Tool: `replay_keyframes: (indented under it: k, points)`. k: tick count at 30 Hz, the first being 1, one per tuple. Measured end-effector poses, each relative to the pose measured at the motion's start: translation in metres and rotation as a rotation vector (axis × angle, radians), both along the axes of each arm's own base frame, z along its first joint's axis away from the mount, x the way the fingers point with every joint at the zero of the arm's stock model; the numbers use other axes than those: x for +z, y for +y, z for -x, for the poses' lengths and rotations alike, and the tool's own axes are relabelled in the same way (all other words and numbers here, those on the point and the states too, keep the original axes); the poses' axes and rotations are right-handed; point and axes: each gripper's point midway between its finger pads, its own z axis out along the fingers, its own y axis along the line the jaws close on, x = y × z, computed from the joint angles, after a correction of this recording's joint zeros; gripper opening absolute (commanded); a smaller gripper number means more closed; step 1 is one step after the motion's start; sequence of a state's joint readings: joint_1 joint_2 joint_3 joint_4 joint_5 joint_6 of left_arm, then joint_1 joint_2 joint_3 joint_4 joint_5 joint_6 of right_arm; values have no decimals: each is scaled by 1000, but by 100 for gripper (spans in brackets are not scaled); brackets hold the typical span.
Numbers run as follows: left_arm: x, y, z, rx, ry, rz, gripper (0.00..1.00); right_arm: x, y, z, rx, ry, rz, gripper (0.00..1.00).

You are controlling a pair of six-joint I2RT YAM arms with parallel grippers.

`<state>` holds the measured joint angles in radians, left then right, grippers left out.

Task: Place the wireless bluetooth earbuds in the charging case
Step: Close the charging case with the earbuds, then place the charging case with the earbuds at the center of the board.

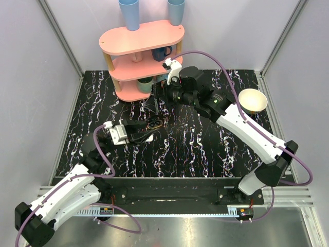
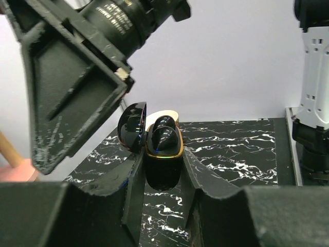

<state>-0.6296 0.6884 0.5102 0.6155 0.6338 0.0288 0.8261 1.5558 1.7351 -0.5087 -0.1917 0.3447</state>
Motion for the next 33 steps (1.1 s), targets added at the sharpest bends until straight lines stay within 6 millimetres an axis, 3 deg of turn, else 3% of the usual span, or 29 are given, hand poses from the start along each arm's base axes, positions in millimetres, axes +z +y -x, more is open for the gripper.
replay_keyframes:
  k: [8, 13, 18, 24, 26, 31, 33]
  points:
    - [-2, 7, -20, 105, 66, 19, 0, -12, -7, 7, 22, 14, 59, 100]
    - [-3, 14, -34, 182, 136, 58, 0, -9, -8, 8, 29, 2, 56, 100]
    - [-6, 17, -43, 226, 210, 56, 0, -5, -19, -3, -61, -25, 68, 100]
    - [-10, -2, -51, 163, 377, 0, 0, 3, -77, -39, -417, -132, 113, 100]
    - [-24, -17, -52, 87, 482, -13, 0, 4, -103, -47, -537, -164, 132, 100]
    - [-91, -49, -58, -31, 832, -80, 0, -11, -176, -61, -771, -157, 152, 100]
    - [-114, -54, -60, -36, 941, -103, 0, -17, -192, -62, -817, -143, 150, 100]
